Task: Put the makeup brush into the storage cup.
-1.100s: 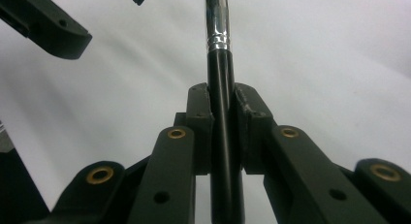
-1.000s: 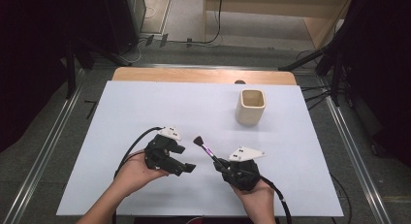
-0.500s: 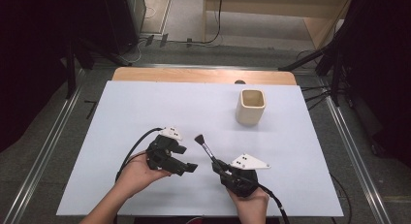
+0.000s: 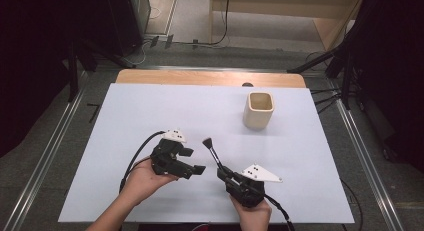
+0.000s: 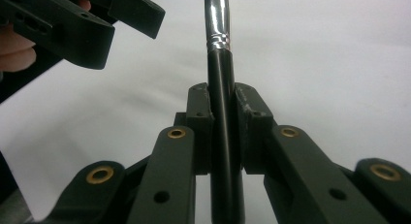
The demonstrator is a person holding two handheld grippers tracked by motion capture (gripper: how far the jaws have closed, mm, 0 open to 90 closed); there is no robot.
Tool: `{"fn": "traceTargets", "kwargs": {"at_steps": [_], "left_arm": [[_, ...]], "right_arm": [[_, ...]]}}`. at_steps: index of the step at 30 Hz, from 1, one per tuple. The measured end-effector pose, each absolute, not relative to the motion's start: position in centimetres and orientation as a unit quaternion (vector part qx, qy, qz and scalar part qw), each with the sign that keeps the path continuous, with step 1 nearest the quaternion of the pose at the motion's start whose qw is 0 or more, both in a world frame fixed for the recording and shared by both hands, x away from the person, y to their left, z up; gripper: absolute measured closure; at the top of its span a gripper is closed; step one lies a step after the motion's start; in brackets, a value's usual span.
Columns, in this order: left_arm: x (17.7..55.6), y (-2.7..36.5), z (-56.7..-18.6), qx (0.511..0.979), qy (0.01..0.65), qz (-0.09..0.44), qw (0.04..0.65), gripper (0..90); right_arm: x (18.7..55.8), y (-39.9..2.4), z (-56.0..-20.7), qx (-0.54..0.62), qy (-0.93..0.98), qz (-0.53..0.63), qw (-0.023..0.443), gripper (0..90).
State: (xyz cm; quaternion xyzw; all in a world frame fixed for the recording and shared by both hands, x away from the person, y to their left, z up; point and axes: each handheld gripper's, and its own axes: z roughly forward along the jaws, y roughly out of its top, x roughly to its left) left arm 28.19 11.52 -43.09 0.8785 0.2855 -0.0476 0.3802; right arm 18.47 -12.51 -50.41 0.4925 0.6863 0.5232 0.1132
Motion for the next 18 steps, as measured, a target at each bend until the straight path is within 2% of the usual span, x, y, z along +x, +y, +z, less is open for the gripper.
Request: {"fn": "traceTargets", "kwargs": {"at_steps": [7, 18], "left_arm": [[28.11, 11.41, -43.03, 0.866, 0.295, -0.054, 0.4, 22.8], [28.25, 11.63, -42.74, 0.841, 0.316, -0.071, 0.434, 22.7]], "right_arm": [[18.97, -13.09, -51.04, 0.51, 0.646, 0.566, 0.047, 79.6], [19.55, -13.25, -51.04, 0.512, 0.608, 0.607, 0.01, 79.5]]}}
